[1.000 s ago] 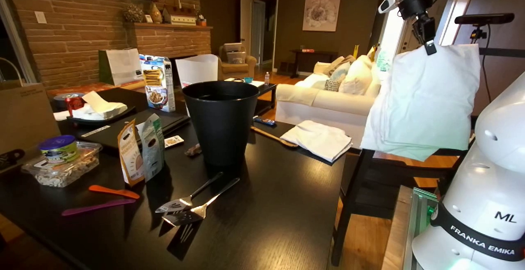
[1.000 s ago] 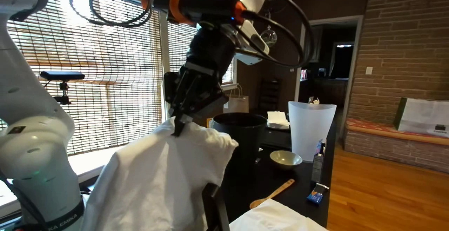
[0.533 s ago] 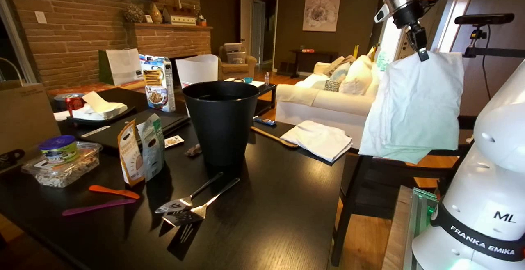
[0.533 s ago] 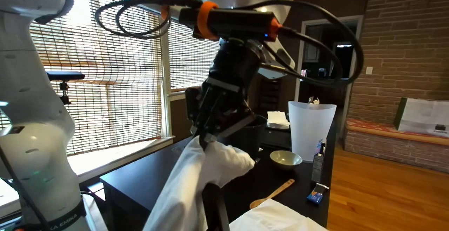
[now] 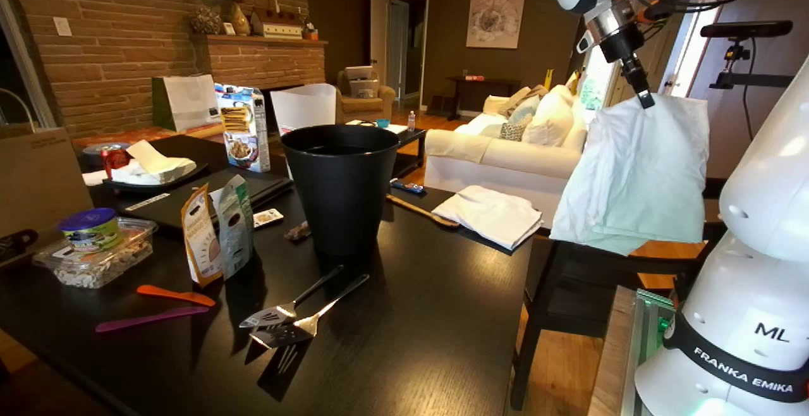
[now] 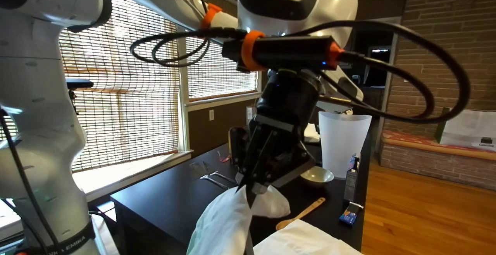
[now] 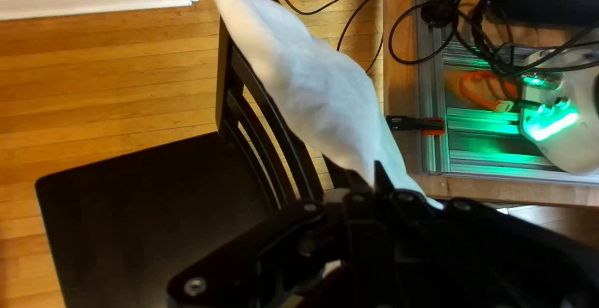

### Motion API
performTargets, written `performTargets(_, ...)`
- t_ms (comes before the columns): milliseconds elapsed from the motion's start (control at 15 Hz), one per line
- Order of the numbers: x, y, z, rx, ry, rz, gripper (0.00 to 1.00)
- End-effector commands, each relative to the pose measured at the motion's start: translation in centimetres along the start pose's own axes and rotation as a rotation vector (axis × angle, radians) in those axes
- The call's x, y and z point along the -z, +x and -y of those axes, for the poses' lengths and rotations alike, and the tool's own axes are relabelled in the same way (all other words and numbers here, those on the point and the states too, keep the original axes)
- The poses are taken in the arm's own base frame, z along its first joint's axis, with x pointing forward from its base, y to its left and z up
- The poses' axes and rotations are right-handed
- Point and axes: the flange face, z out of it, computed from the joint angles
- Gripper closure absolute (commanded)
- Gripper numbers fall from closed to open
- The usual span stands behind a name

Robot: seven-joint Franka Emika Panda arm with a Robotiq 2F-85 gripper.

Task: Hang the towel on the chair

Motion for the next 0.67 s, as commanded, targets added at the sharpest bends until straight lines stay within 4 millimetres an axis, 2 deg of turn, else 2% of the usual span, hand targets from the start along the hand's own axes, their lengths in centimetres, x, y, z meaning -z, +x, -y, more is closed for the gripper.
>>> performTargets(0,0.2,0.4,-2.9,-0.15,0.01,0.017,0.99)
performTargets(400,-0.6,1.1,-6.1,-0.308,0.011,0.073,0.99)
performTargets(600,-1.4,2.1,-7.3,-0.334,0.017,0.098,0.99)
